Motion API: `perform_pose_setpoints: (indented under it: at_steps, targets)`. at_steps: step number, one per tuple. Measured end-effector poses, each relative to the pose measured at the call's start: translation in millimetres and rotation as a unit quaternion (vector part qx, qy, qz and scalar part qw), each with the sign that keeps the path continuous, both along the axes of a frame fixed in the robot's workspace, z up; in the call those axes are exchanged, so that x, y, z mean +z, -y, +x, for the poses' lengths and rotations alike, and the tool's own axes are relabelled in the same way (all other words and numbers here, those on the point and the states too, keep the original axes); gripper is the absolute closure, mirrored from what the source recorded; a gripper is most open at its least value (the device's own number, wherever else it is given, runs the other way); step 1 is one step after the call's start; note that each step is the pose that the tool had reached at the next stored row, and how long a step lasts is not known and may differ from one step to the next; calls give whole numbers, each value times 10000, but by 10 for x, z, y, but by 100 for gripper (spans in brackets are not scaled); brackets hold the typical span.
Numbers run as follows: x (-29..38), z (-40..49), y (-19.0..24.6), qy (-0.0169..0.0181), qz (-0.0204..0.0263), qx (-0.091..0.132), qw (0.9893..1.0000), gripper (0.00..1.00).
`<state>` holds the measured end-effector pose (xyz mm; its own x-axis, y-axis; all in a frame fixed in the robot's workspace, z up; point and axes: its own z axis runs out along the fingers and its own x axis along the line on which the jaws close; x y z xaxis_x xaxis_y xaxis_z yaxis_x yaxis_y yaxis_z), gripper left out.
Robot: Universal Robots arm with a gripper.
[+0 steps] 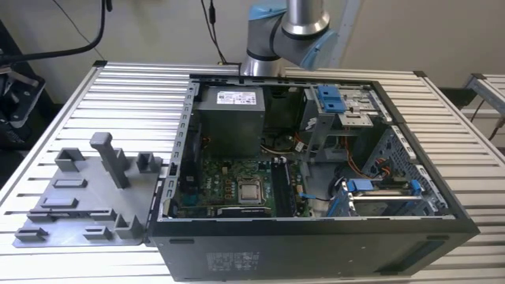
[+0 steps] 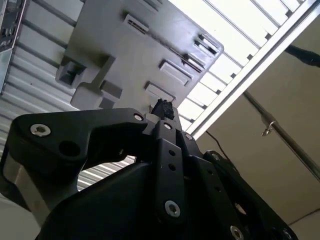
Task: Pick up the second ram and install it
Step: 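Pick up the second ram and move it above second insertion slot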
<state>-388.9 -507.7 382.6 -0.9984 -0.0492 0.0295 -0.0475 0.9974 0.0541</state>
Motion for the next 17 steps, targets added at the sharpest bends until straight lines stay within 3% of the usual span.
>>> perform_pose_setpoints:
  at_steps: [8, 13, 17]
  targets:
    - [0, 0, 0, 0, -1, 465, 9989, 89]
    - [0, 0, 0, 0, -2, 763, 9971, 89]
    - [0, 0, 0, 0, -2, 997, 9950, 89]
